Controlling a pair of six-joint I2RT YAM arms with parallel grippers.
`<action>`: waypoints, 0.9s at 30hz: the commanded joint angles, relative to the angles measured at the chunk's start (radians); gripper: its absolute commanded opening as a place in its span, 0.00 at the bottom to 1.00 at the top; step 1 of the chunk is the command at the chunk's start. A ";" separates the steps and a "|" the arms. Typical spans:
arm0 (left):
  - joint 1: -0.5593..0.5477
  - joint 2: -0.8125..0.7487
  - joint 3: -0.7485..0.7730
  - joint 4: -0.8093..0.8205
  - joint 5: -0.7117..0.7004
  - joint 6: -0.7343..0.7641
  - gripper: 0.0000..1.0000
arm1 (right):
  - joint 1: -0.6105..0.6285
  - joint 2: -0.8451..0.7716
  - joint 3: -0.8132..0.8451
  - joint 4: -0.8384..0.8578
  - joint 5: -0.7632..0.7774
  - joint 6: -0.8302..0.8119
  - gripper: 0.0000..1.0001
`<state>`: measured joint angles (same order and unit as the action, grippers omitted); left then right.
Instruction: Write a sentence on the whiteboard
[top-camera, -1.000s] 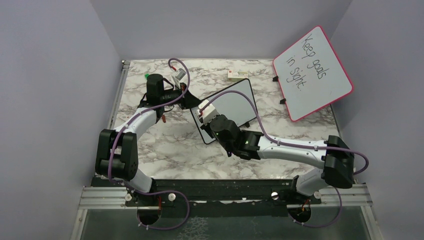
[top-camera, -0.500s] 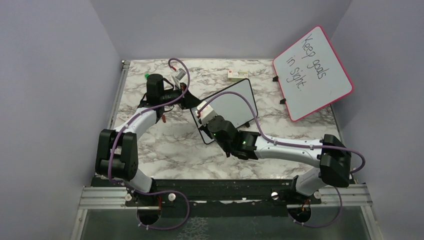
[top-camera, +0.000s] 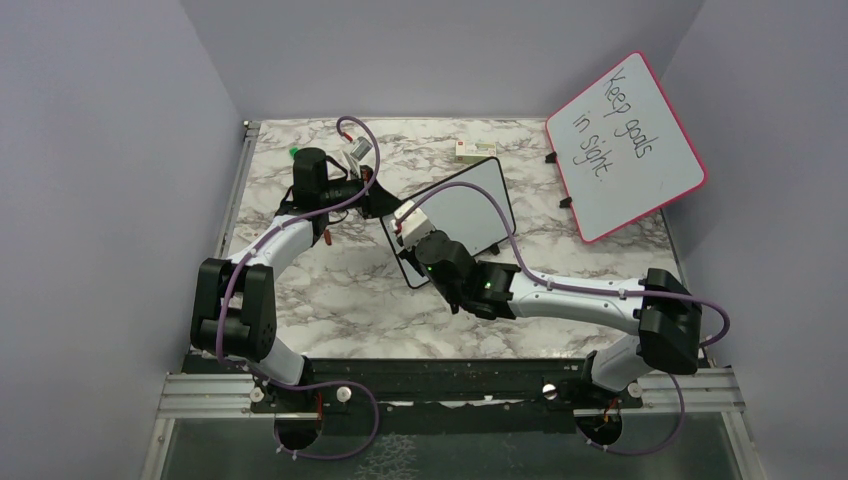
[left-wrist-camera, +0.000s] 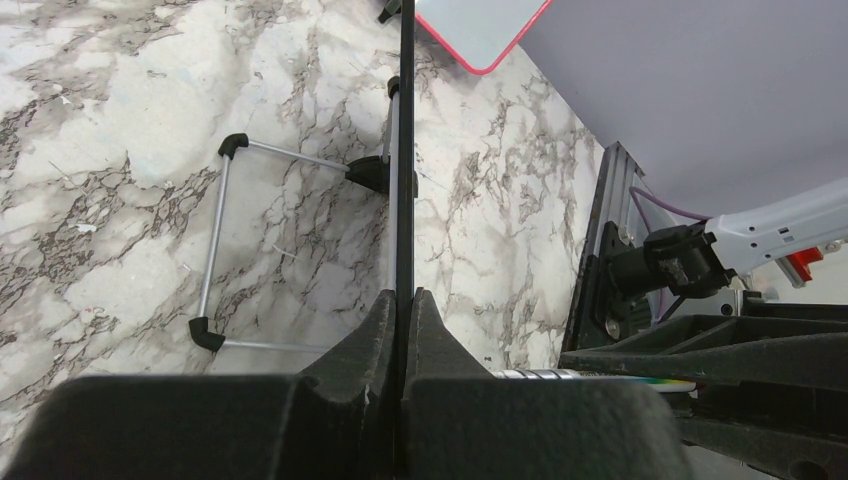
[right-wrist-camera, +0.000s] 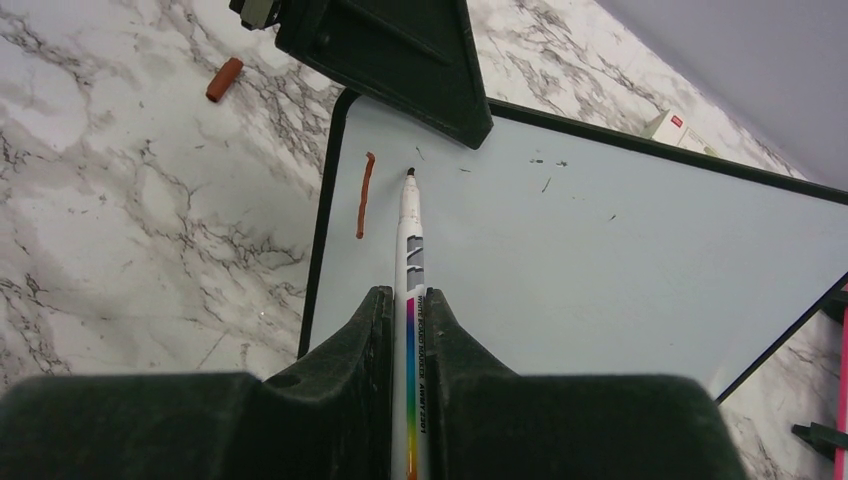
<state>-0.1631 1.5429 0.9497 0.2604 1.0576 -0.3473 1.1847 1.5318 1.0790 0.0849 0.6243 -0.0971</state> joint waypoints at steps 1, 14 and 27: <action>0.002 0.008 0.000 -0.016 0.033 0.008 0.00 | 0.003 0.000 0.024 0.050 0.034 -0.007 0.01; 0.002 0.008 0.001 -0.016 0.035 0.007 0.00 | 0.003 0.034 0.052 0.004 0.026 -0.006 0.01; 0.002 0.007 0.001 -0.016 0.036 0.007 0.00 | 0.003 0.035 0.068 -0.083 -0.044 0.014 0.01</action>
<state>-0.1627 1.5429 0.9497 0.2600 1.0580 -0.3473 1.1847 1.5536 1.1118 0.0467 0.6189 -0.0971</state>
